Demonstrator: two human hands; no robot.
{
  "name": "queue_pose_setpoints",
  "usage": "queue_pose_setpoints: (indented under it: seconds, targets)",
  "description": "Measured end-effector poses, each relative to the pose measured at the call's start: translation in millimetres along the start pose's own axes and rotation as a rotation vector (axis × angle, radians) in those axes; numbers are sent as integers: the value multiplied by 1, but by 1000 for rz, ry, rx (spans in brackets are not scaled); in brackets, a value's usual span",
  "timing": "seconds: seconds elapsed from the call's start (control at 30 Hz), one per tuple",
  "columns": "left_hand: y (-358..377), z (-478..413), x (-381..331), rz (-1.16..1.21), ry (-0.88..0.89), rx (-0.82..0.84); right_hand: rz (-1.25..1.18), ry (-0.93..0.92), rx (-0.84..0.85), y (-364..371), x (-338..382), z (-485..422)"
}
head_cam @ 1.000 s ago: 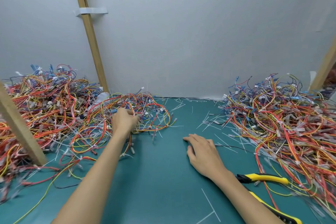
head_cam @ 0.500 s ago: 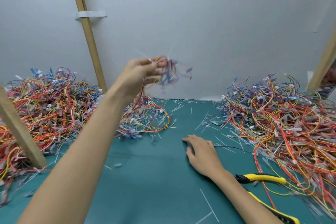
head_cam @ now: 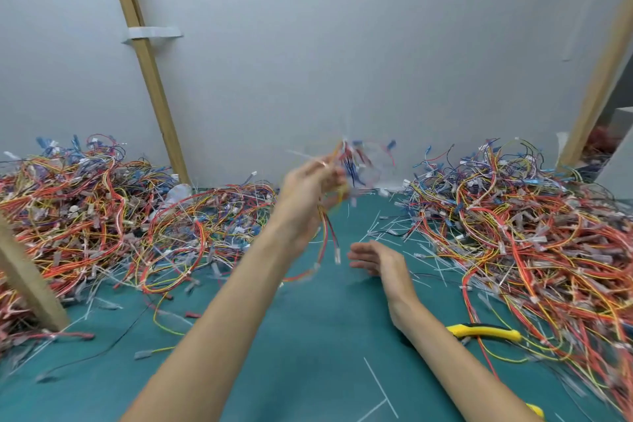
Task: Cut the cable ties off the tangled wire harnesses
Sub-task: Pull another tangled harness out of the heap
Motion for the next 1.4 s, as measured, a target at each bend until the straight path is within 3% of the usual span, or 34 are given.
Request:
queue_pose_setpoints:
  seconds: [0.17,0.33,0.57,0.7,1.03,1.17,1.4]
  targets:
    - [13,37,84,-659,190,86,-585,138,-18,-12,5,-10]
    - [5,57,118,-842,367,-17,-721,197,105,-15,9,-7]
    - [-10,54,127,-902,326,-80,-564,142,259,-6,15,4]
    - [-14,54,128,-896,330,-91,-470,81,253,-2,13,3]
    - [-15,57,128,-1040,421,23,-297,-107,83,-13,16,-5]
    - [-20,57,122,-1002,345,36,-198,-187,-41,-28,20,-12]
    - [-51,52,103,-1471,106,178,88,-494,-266,-45,21,-18]
Point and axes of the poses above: each hand's wrist, its own z-axis away from the middle knuckle, its own y-axis out of the palm, x = y × z, the point moved 1 cm from there along -z, towards the middle knuckle, and after that the axes turned 11 degrees about -z, right-handed, at the moved point
